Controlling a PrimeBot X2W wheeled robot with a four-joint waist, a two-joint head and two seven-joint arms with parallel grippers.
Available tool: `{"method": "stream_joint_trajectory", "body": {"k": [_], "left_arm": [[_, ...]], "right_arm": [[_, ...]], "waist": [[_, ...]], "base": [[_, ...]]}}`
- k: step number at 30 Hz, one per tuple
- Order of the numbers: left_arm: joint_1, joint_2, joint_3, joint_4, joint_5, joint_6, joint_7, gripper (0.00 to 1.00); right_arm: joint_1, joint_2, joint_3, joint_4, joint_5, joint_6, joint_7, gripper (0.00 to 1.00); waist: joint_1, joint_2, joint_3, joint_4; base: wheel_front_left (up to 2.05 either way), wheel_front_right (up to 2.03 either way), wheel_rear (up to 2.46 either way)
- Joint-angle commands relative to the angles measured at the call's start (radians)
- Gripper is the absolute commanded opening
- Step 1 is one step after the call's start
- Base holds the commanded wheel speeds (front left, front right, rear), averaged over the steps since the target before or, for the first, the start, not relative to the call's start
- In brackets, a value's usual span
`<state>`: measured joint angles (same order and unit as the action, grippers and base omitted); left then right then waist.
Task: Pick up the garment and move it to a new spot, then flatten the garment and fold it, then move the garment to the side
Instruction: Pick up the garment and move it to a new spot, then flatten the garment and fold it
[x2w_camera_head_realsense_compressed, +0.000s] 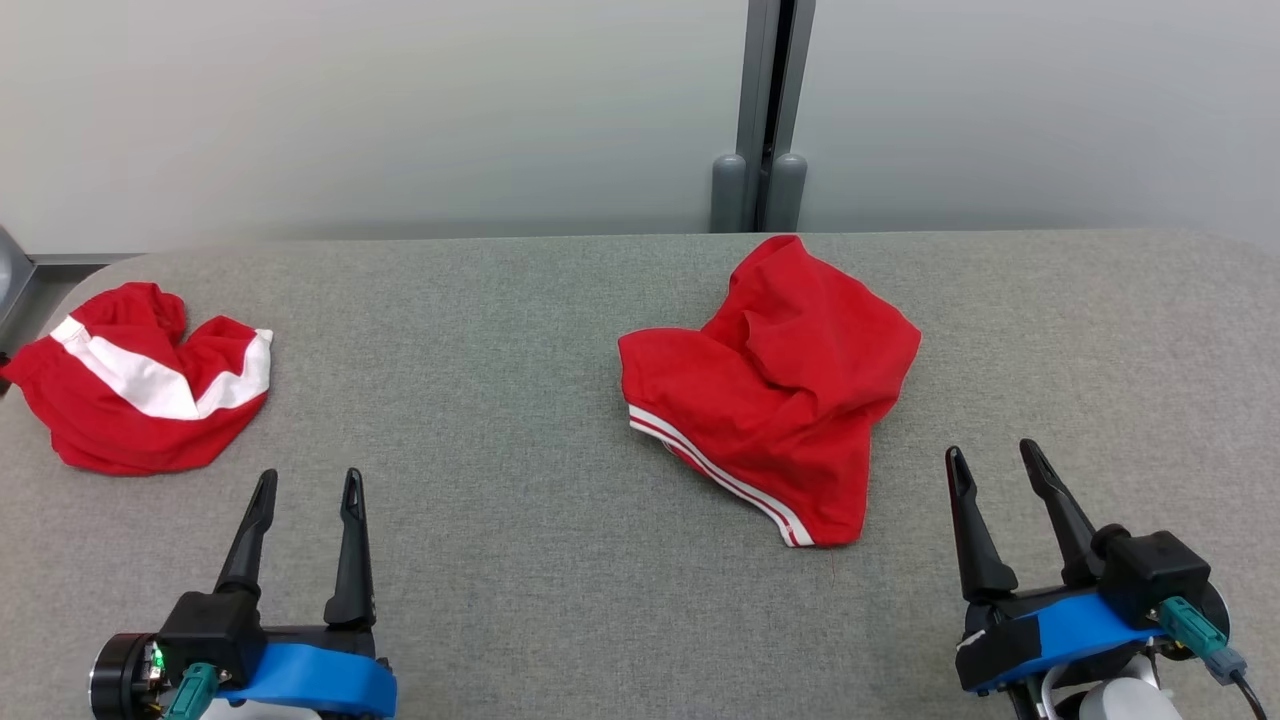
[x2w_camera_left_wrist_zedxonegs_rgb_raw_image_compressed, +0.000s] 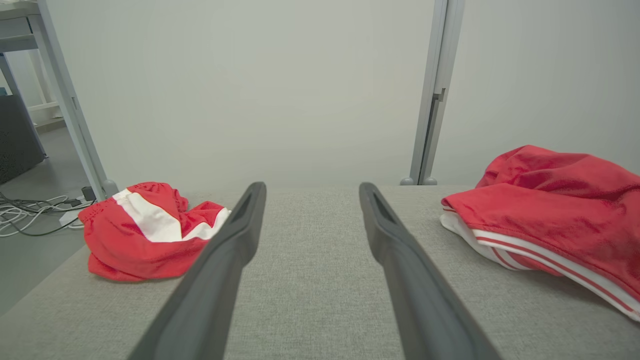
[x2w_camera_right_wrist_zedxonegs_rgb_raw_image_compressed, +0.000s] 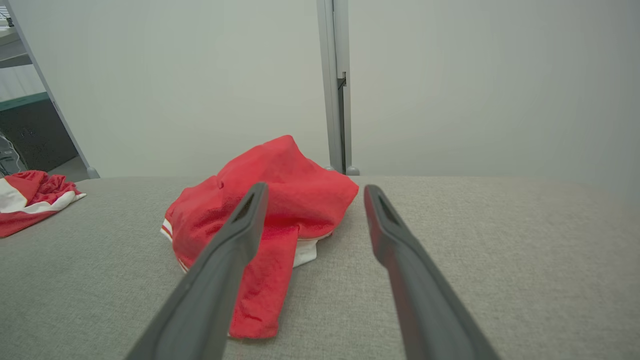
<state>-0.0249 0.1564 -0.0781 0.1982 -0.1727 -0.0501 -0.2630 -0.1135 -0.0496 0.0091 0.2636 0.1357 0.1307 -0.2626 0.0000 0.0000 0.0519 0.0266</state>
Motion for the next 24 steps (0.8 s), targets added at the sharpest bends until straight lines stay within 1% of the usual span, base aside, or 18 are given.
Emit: {"method": "stream_joint_trajectory", "body": {"k": [1,19,24], "left_arm": [[0.006,-0.006,0.005,0.003,0.008,-0.002,-0.003,1.00],[0.007,-0.031,0.054,0.006,0.044,-0.026,-0.003,1.00],[0.002,-0.039,0.059,0.005,0.052,-0.029,-0.003,1.00]], "right_arm": [[-0.001,-0.001,0.000,0.003,-0.004,0.000,-0.003,1.00],[-0.013,-0.001,0.000,0.029,0.000,0.000,-0.003,1.00],[-0.023,-0.001,-0.013,0.044,-0.010,0.000,-0.003,1.00]], "waist": [[0.0000,0.0000,0.001,-0.002],[0.0000,0.0000,0.006,-0.001],[0.0000,0.0000,0.010,0.003]], "base": [[0.00,0.00,0.00],[0.00,0.00,0.00],[0.00,0.00,0.00]]}}
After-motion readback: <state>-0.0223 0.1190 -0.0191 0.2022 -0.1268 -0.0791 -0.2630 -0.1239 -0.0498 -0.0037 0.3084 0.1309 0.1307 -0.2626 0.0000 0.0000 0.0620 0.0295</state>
